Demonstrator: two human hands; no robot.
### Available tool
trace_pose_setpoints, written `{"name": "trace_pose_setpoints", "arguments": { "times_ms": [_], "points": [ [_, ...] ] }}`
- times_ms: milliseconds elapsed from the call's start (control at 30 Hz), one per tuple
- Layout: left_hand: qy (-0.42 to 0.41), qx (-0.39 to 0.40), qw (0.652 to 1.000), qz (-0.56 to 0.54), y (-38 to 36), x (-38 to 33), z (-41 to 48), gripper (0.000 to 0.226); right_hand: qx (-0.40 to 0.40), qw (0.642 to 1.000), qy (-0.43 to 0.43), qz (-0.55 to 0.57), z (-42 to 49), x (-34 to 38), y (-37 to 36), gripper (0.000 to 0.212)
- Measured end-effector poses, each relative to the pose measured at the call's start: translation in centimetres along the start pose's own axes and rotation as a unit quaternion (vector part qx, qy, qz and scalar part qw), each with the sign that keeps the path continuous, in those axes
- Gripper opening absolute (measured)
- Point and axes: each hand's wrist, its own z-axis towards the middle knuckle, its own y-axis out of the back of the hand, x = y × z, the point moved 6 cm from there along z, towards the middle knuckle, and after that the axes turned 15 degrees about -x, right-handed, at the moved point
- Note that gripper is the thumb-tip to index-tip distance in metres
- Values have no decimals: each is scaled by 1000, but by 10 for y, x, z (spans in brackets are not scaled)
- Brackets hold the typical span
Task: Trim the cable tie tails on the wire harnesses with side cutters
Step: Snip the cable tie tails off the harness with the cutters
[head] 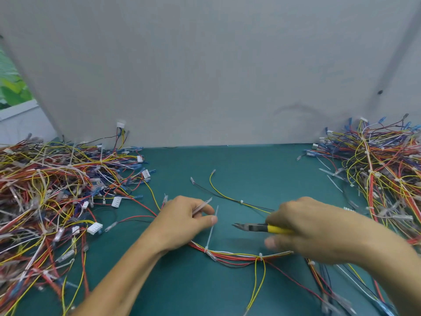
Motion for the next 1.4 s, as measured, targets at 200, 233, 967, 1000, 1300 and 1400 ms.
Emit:
{"name": "trace_pose_setpoints", "arguments": {
  "times_ms": [200,233,967,1000,1300,1400],
  "points": [
    [-3,32,999,-30,-5,9,-8,13,-38,998,43,-5,5,29,-28,36],
    [-5,27,999,-45,-5,10,-10,15,-44,998,49,-9,5,30,-32,36],
    [-26,-12,988,-153,-8,2,-17,18,-76,995,49,-37,10,33,-44,41],
    [-26,-13,988,-152,-8,2,-17,18,-80,995,51,-39,10,34,-44,41],
    [-15,-14,988,-153,-9,4,-18,17,-93,992,58,-55,10,37,-46,38],
    [-12,-20,989,-149,-9,5,-18,17,-76,993,54,-72,13,36,-49,37]
  ]
}}
